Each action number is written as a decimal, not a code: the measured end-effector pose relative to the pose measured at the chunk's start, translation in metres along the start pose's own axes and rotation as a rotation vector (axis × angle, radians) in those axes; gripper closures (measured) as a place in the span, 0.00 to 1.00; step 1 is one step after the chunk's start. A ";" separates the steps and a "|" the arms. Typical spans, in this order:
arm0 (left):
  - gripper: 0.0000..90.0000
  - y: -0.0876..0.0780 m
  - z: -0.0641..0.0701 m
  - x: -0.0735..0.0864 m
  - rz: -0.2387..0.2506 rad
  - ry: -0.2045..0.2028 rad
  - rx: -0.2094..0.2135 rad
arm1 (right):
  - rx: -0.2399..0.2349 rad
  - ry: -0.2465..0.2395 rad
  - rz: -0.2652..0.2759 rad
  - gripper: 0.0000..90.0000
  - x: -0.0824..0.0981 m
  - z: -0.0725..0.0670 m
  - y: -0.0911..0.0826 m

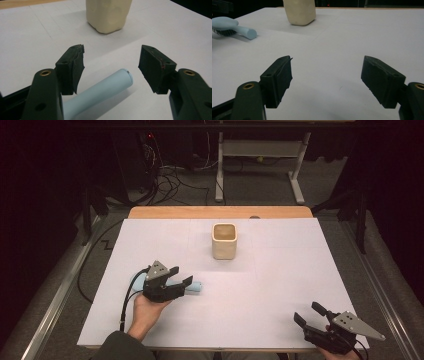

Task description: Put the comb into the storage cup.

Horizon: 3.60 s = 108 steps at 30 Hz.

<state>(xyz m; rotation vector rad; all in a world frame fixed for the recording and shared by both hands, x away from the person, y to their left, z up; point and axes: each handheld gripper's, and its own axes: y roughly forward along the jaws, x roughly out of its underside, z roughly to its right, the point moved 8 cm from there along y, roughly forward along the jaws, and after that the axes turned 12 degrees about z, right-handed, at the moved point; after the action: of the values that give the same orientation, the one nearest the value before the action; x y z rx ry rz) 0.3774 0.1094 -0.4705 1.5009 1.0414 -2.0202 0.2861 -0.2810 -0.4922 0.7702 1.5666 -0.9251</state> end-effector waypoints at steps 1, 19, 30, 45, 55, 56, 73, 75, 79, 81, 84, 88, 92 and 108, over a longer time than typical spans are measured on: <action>0.41 0.003 0.001 -0.001 -0.002 -0.001 0.001 | 0.000 0.001 0.000 0.28 0.000 0.000 0.000; 0.44 0.025 -0.001 -0.015 -0.182 -0.022 -0.023 | -0.004 0.002 -0.001 0.28 0.000 0.000 0.000; 0.55 0.034 -0.006 -0.019 -0.344 0.016 -0.038 | -0.007 0.001 -0.001 0.29 0.000 0.000 0.000; 0.79 0.047 -0.008 -0.008 -0.550 0.012 -0.040 | -0.005 -0.015 -0.005 0.30 0.001 -0.001 0.000; 0.99 0.056 -0.006 0.002 -0.604 0.019 -0.031 | -0.006 -0.016 -0.004 0.30 0.000 -0.001 0.000; 0.99 0.057 -0.006 0.003 -0.608 0.019 -0.026 | -0.007 -0.016 -0.004 0.30 0.000 -0.001 0.000; 1.00 0.063 0.000 0.009 -0.634 -0.005 0.002 | -0.007 -0.020 -0.005 0.30 0.001 -0.002 0.000; 1.00 0.062 0.001 0.009 -0.642 0.001 0.005 | -0.006 -0.023 -0.002 0.31 0.000 -0.002 0.000; 1.00 0.061 0.003 0.010 -0.650 0.005 0.009 | -0.009 -0.026 0.006 0.31 -0.001 -0.002 -0.001; 1.00 0.060 0.003 0.011 -0.654 0.008 0.012 | -0.006 -0.029 0.006 0.31 -0.001 -0.002 -0.001; 1.00 0.059 0.004 0.011 -0.659 0.008 0.016 | -0.005 -0.028 0.006 0.31 -0.001 -0.002 -0.001; 1.00 0.057 0.006 0.012 -0.668 0.012 0.024 | -0.006 -0.024 0.004 0.31 0.000 -0.002 -0.001; 1.00 0.056 0.008 0.013 -0.671 0.011 0.029 | -0.006 -0.022 0.004 0.31 0.000 -0.002 -0.001; 1.00 0.042 0.010 0.020 -0.668 -0.014 0.048 | -0.002 -0.025 -0.002 0.31 0.000 -0.002 0.000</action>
<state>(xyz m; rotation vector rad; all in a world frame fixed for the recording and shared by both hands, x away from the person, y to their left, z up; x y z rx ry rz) 0.3943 0.0768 -0.5014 1.2552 1.6626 -2.4886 0.2850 -0.2798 -0.4923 0.7525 1.5464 -0.9316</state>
